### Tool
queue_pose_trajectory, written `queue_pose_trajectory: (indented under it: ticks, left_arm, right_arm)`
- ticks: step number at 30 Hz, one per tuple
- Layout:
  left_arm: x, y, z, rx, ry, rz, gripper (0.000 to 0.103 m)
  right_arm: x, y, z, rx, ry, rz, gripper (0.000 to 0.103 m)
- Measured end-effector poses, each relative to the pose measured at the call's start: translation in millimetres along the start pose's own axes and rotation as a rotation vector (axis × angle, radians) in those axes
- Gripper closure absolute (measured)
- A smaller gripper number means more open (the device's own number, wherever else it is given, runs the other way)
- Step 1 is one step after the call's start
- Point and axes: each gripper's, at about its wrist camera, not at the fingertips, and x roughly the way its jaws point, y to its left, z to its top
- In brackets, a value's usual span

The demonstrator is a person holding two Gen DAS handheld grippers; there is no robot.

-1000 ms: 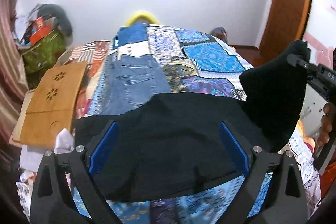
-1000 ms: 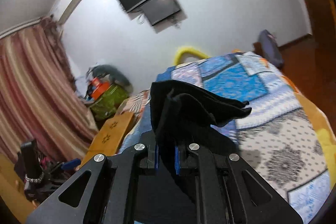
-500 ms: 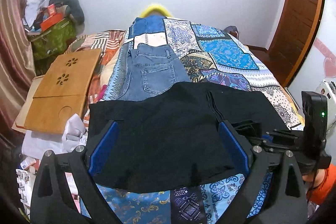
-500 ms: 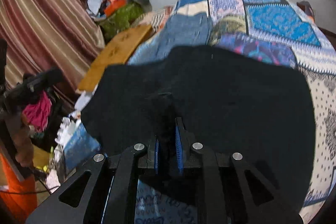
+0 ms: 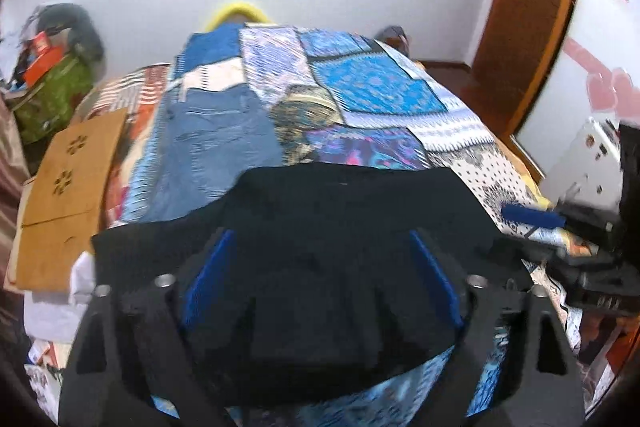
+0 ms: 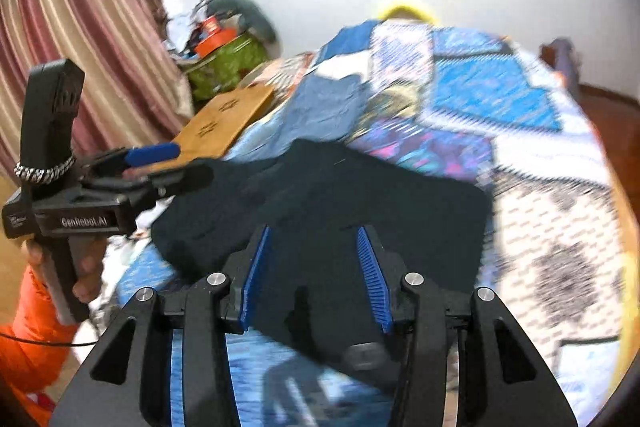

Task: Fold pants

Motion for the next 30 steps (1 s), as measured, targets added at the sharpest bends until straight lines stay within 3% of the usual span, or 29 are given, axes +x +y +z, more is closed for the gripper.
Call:
queue_pose_trajectory:
  ticks: [1, 3, 6, 11, 19, 21, 26, 30]
  left_arm:
    - [11, -8, 2, 0.013, 0.025, -0.011, 0.028]
    - [26, -18, 4, 0.027, 0.063, -0.027, 0.044]
    - [55, -36, -1, 0.067, 0.146, -0.050, 0.061]
    - [82, -47, -24, 0.129, 0.214, -0.006, 0.061]
    - [65, -44, -38, 0.154, 0.195, 0.008, 0.058]
    - [61, -41, -43, 0.149, 0.192, 0.029, 0.045]
    - [39, -22, -56, 0.077, 0.167, 0.026, 0.041]
    - [8, 0, -58, 0.028, 0.118, 0.094, 0.041]
  right_arm:
    - [-1, -6, 1, -0.004, -0.010, -0.022, 0.062]
    - [3, -24, 2, -0.009, -0.010, -0.078, 0.062]
    - [15, -46, -4, 0.019, 0.039, -0.099, 0.062]
    - [42, -67, -34, 0.061, 0.166, -0.080, 0.063]
    - [17, -69, -62, 0.116, 0.143, -0.044, 0.060]
    - [10, -66, -66, 0.108, 0.143, -0.056, 0.060]
    - [-1, -56, -65, 0.073, 0.159, -0.093, 0.060]
    - [-10, -50, -51, 0.066, 0.142, -0.120, 0.060]
